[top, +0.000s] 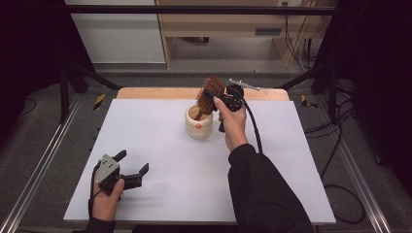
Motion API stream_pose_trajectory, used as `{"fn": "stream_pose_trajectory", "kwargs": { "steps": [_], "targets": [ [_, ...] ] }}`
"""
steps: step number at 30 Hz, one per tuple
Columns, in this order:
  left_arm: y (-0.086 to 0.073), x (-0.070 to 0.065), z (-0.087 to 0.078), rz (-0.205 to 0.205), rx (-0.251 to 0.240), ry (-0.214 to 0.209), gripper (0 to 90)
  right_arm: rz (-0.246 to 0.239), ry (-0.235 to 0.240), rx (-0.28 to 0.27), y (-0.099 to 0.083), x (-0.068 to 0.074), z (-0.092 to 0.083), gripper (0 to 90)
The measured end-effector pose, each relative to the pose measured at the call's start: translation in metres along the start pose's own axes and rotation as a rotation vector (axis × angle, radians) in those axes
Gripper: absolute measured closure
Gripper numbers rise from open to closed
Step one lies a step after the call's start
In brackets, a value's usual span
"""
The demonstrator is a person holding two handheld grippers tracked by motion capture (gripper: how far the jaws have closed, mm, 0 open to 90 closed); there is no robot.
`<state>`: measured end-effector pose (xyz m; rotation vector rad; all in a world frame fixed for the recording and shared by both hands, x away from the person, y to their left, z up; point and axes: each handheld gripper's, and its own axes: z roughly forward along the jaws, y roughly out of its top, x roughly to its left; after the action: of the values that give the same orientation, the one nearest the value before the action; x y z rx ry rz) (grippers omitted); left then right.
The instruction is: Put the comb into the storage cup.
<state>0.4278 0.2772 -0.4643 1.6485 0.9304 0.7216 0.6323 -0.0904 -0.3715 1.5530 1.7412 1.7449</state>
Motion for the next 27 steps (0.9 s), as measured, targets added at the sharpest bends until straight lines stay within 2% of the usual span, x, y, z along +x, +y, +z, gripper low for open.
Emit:
{"fn": "stream_pose_trajectory", "kwargs": {
  "steps": [27],
  "targets": [
    [0.0000, 0.0001, 0.0002, 0.000, 0.000, 0.000, 1.9, 0.017, 0.000, 0.005, -0.0025, -0.0027, 0.0029, 48.8]
  ]
}}
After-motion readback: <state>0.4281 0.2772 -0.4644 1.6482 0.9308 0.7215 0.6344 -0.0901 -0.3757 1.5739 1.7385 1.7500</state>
